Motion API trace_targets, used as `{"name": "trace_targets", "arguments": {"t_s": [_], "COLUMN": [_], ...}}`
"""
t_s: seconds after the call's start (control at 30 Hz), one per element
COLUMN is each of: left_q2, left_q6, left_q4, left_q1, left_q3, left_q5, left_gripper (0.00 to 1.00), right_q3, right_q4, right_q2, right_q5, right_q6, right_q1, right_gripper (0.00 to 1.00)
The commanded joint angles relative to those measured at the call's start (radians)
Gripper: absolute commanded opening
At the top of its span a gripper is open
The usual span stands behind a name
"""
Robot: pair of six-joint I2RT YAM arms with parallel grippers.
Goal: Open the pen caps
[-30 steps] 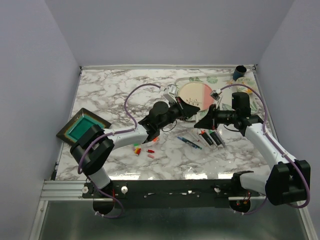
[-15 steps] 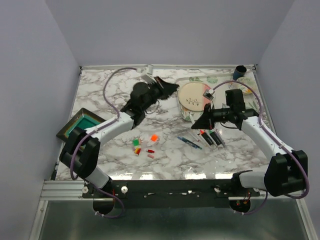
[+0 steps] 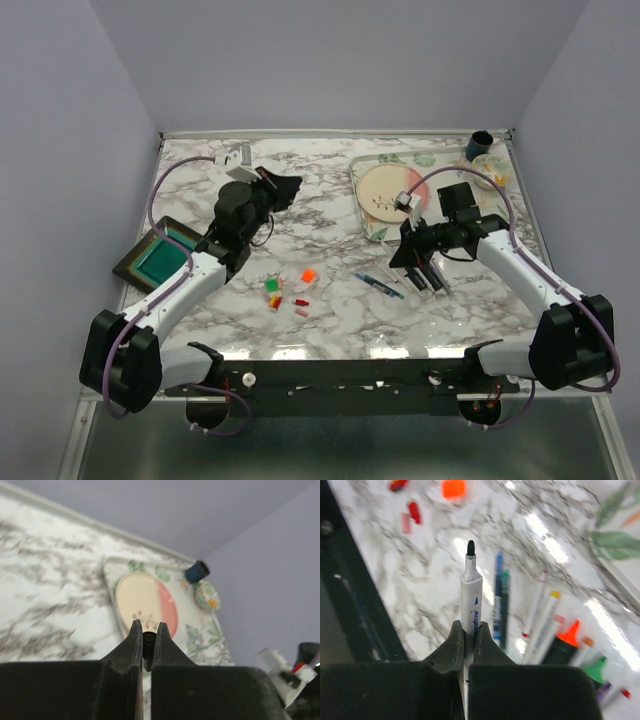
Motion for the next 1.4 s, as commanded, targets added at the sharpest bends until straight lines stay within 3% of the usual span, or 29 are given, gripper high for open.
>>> {"name": "trace_targets", "arguments": {"t_s": [0.0, 0.17, 0.4, 0.73, 1.07, 1.37], "left_q2": [-0.120, -0.229, -0.334, -0.366, -0.352, -0.269], "left_q6": [0.063, 0.111, 0.142, 0.122, 0.111, 0.108], "left_q4": [-0.189, -0.340, -0.501, -0.486, -0.481, -0.499], "left_q1": [-0.001, -0.001, -0.001, -0.001, -0.001, -0.009], "left_q3": [-0.167, -0.251, -0.366, -0.466, -0.477, -0.455], "left_q5": [0.028, 0.008, -0.043, -0.017, 0.014, 0.029], "left_gripper": [0.00, 0.00, 0.00, 0.02, 0.03, 0.04], "right_q3": [0.023, 0.029, 0.024, 0.026, 0.029, 0.043], "right_q4": [-0.085, -0.103, -0.116, -0.131, -0.131, -0.146], "right_q2": [0.034, 0.126, 0.186, 0.266, 0.257, 0.203], "right_q5": [0.366, 0.477, 0.517, 0.543, 0.535, 0.502], "right_q6": [-0.127, -0.117, -0.119, -0.125, -0.125, -0.142], "right_q1": [-0.015, -0.067, -0.089, -0.090, -0.092, -0.093], "right_gripper": [0.01, 0.00, 0.05, 0.14, 0.36, 0.38]}}
